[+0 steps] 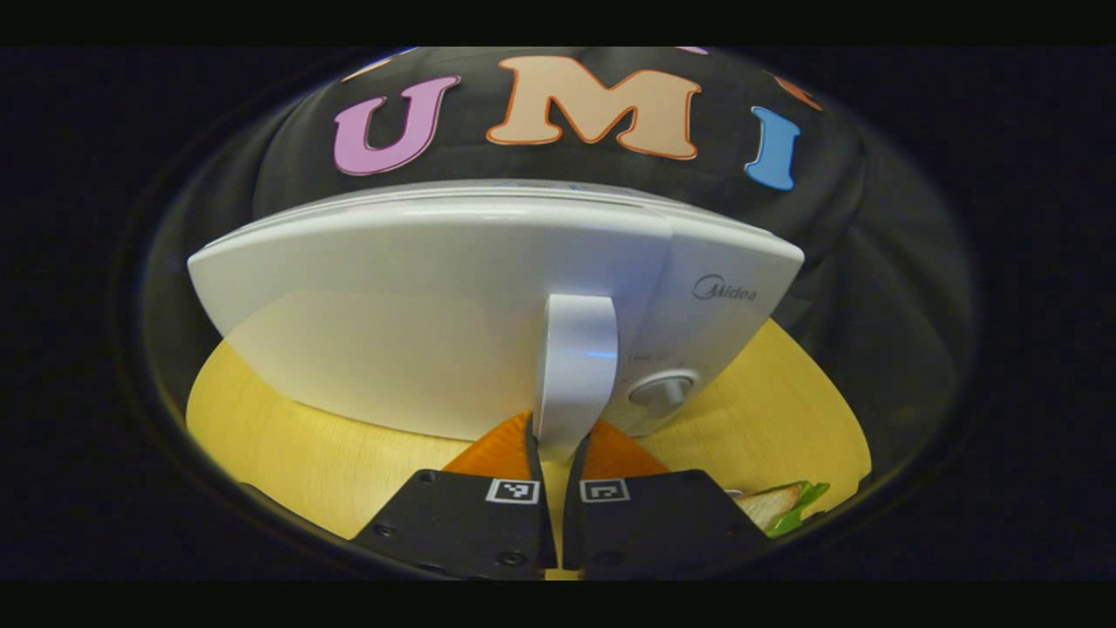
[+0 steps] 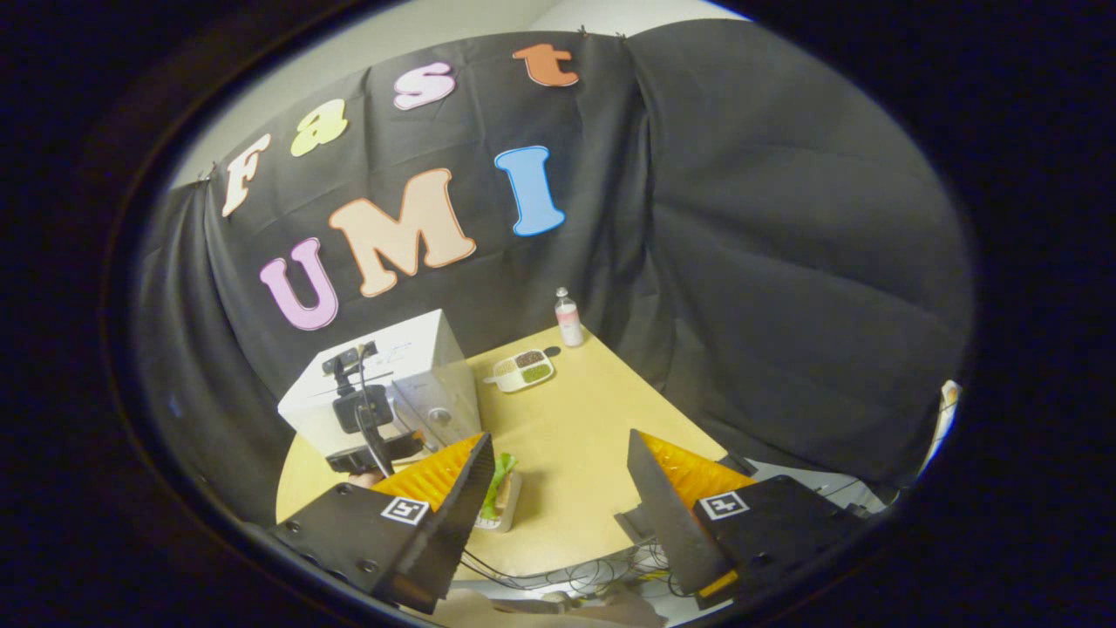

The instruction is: Open the microwave oven with the left hand, put the food in, and close the microwave oven.

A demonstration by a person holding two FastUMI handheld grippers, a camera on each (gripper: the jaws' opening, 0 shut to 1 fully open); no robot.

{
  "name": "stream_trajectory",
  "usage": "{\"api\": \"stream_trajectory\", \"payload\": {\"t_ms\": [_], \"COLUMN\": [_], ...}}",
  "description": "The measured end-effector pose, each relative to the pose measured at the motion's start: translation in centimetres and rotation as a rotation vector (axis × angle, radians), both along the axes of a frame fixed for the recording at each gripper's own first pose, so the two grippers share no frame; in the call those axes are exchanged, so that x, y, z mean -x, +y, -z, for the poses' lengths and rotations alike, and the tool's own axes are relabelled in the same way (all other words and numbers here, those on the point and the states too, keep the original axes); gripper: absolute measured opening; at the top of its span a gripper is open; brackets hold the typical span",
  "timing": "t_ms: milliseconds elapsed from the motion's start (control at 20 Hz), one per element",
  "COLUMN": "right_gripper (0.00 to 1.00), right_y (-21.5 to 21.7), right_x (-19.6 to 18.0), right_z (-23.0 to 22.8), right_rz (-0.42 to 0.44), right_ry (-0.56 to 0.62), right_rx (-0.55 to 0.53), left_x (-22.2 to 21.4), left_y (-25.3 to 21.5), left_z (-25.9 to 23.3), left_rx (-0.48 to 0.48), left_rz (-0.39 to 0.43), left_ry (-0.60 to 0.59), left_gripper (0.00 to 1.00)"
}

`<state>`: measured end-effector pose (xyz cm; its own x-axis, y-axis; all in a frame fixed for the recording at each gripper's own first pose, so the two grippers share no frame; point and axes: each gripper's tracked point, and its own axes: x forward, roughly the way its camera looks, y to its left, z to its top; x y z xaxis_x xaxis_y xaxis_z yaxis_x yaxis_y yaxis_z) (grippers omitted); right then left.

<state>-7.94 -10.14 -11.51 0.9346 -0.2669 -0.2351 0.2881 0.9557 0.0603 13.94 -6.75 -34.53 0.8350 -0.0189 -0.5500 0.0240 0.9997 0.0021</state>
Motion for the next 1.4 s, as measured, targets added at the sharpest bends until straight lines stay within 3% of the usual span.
{"api": "stream_trajectory", "payload": {"t_ms": [100,200,300,350,700,850,1000,1250,1400], "right_gripper": [1.00,0.96,0.96,0.91,0.91,0.91,0.91,0.91,0.91], "right_y": [0.2,0.9,1.2,1.5,3.8,4.6,4.9,5.7,6.9], "right_x": [-0.7,-1.8,-2.7,-3.1,-5.9,-6.8,-7.3,-8.8,-9.2], "right_z": [0.2,0.5,1.1,1.2,2.9,3.3,4.2,5.3,5.4], "right_rz": [-0.027,-0.080,-0.135,-0.165,-0.360,-0.428,-0.486,-0.558,-0.583], "right_ry": [0.011,0.023,0.044,0.052,0.117,0.141,0.171,0.223,0.232], "right_rx": [-0.018,-0.026,-0.011,-0.004,-0.003,0.006,0.011,0.054,0.064], "left_x": [2.2,4.8,6.4,7.3,12.2,14.2,15.6,18.5,19.4], "left_y": [0.4,1.2,1.8,2.3,6.2,8.4,9.7,12.0,12.8], "left_z": [0.2,0.2,0.1,0.3,-1.0,-1.4,-1.9,-2.4,-2.4], "left_rx": [-0.046,-0.049,-0.043,-0.053,-0.077,-0.092,-0.076,-0.064,-0.014], "left_rz": [0.055,0.079,0.064,0.051,-0.067,-0.148,-0.219,-0.328,-0.367], "left_ry": [-0.031,0.003,0.012,0.018,0.003,-0.002,-0.025,-0.052,-0.046], "left_gripper": [0.03,0.06,0.13,0.13,0.26,0.47,0.56,0.99,1.00]}}
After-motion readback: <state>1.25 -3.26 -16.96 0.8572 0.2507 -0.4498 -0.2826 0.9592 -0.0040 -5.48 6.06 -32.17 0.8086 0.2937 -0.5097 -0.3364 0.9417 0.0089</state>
